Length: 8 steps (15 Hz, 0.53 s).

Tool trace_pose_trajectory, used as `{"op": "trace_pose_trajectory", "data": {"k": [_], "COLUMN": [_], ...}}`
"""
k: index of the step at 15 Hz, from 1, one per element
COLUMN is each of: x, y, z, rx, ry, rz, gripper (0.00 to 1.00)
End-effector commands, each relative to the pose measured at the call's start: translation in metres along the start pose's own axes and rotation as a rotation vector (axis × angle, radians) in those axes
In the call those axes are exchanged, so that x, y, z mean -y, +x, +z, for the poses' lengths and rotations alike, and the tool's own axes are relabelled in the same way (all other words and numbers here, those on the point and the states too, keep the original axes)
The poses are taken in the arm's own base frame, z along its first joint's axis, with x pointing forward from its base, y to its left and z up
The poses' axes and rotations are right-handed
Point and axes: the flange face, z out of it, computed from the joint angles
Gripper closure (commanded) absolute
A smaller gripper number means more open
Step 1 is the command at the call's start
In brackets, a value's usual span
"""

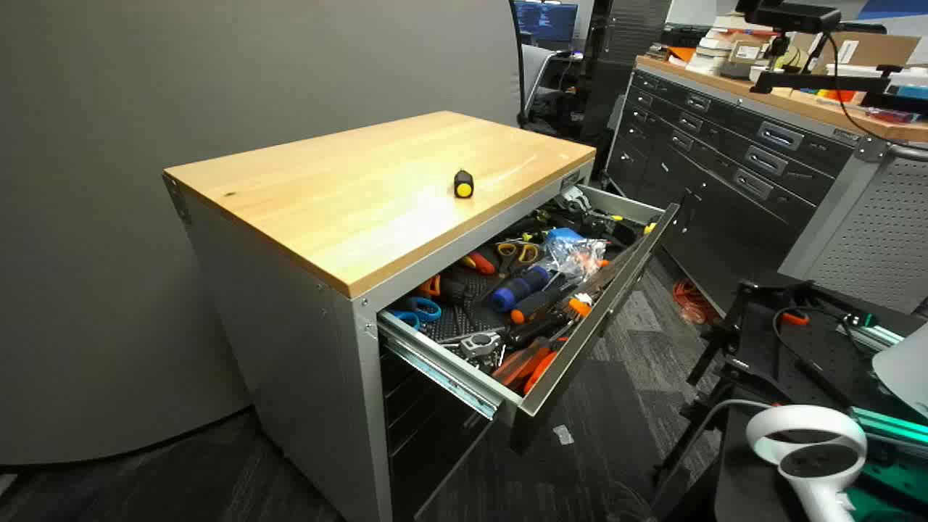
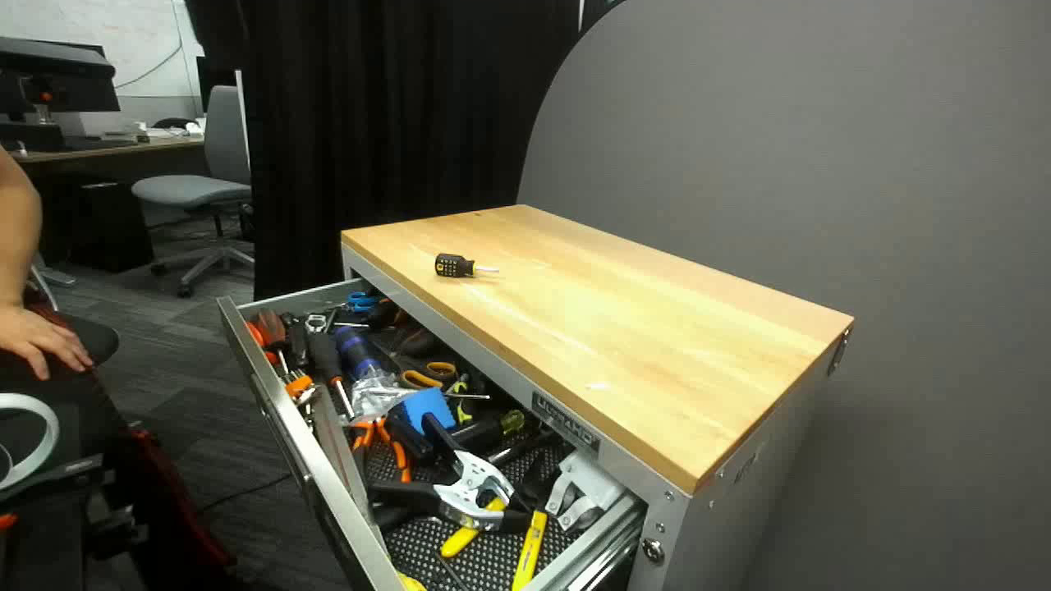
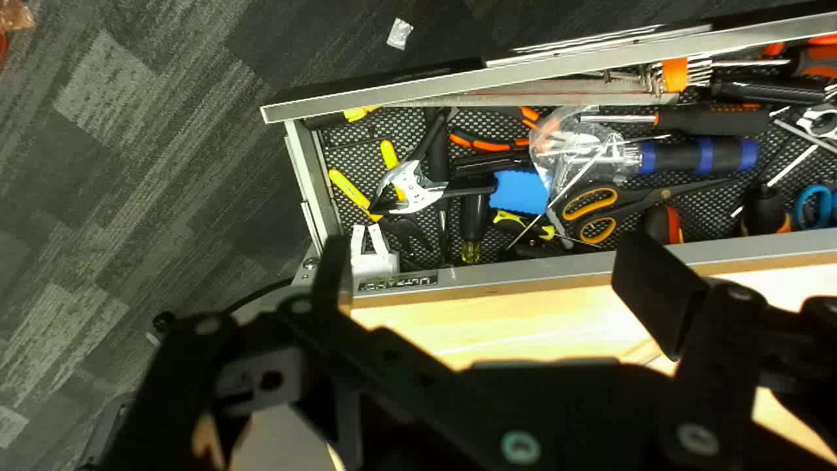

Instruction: Put the black screwdriver inside the topmost drawer then close the drawer

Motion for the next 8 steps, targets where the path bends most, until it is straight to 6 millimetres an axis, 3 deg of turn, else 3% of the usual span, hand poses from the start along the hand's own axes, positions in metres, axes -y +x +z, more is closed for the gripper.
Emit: {"op": "trace_pose_trajectory", "data": {"k": [1,7,8], "x": [0.000,-0.001,0.012], "y": [0.001,0.002,0.004], "z": [-0.003,-0.011,-0.004], "rx": [-0.003,-0.024,-0.024], "ry": [0.000,0.002,-0.039], "rz": [0.000,0.003,0.070], "gripper": [0.00,0.00,0.00]}}
